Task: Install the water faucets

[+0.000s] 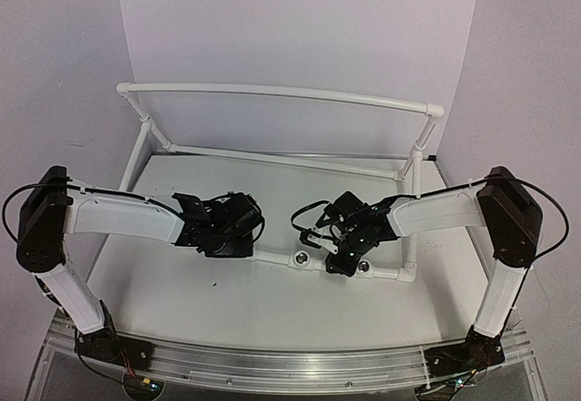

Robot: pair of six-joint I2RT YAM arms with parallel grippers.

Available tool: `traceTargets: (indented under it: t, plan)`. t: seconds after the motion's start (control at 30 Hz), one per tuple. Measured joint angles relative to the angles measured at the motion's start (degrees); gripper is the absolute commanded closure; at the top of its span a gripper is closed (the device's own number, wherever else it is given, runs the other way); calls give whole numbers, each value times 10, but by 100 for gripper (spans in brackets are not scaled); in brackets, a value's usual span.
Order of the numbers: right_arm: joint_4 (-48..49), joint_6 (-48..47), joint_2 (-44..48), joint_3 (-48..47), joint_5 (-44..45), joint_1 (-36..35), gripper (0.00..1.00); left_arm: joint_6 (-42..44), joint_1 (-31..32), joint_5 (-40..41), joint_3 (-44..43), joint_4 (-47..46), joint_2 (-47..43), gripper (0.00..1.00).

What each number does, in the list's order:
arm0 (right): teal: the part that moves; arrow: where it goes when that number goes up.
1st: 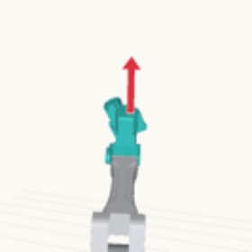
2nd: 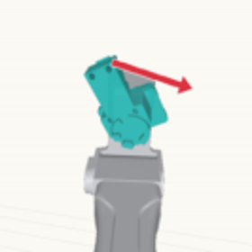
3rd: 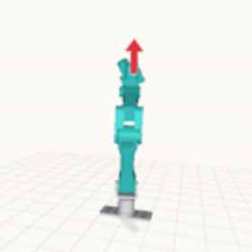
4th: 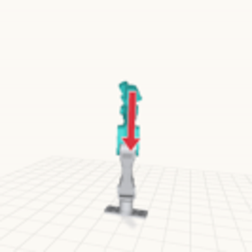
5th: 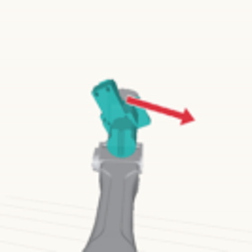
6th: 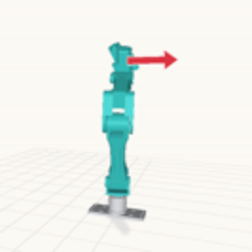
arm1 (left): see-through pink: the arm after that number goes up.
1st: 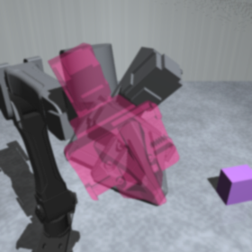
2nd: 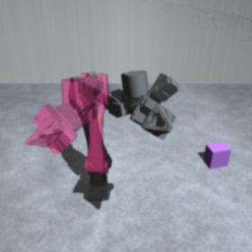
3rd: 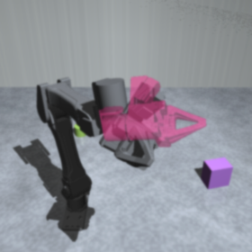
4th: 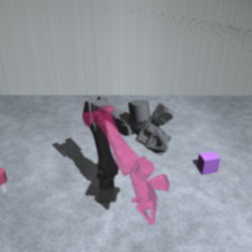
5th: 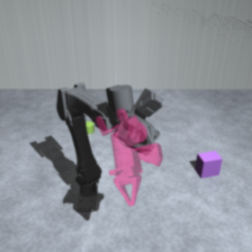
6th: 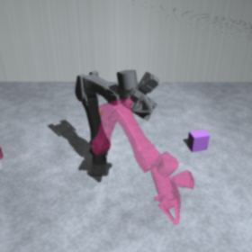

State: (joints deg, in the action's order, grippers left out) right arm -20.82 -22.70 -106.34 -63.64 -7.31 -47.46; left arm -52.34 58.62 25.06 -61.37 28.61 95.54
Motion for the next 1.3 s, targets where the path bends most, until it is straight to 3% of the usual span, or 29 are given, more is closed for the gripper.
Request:
traceTargets:
  t: [0.57, 1.3]
  plan:
    - [0, -4, 0, 0, 0, 0, 100, 143, -25, -58, -45, 54, 14, 100]
    - [0, -9, 0, 0, -1, 0, 100, 349, -28, -75, -106, 122, 51, 100]
